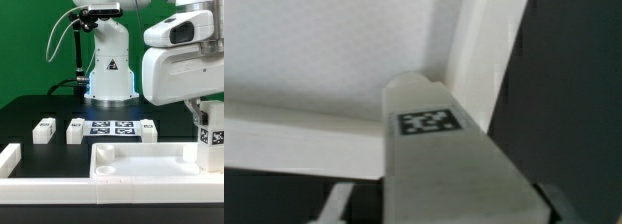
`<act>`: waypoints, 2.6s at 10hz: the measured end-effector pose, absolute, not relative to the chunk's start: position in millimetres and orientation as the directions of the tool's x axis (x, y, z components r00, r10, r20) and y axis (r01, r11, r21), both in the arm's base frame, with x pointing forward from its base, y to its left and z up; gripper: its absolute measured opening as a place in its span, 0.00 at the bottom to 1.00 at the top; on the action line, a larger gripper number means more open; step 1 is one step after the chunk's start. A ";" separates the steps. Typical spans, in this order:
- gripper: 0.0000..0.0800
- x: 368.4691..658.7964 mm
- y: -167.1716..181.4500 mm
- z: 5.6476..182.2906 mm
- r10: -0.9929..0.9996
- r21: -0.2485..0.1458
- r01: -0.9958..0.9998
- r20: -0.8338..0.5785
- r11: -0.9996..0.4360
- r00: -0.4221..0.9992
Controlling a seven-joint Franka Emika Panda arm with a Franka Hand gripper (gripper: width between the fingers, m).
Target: Assemble desk
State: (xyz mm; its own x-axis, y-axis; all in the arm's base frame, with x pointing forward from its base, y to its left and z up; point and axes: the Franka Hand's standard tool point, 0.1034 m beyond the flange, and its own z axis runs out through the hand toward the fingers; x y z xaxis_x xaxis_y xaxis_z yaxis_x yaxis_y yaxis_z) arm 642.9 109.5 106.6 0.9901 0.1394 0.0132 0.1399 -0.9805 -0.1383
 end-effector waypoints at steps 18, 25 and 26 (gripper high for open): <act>0.81 639.0 114.9 99.3 -0.425 -0.148 -0.434 -0.092 -0.888 0.901; 0.56 642.1 114.2 102.5 -0.051 -0.128 -0.058 -0.054 -0.990 0.997; 0.37 642.0 111.0 102.0 -0.141 -0.118 -0.148 -0.066 -0.982 0.988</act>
Offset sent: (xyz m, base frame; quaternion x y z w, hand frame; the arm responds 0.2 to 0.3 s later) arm -0.0057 -0.0039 0.0060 -0.0614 0.0319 0.2536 0.9648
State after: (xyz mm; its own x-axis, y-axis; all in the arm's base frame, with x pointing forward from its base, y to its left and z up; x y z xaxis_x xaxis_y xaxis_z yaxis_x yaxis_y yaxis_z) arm 642.0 111.0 102.0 0.9878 -0.1406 -0.0665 -0.1477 -0.9820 -0.1181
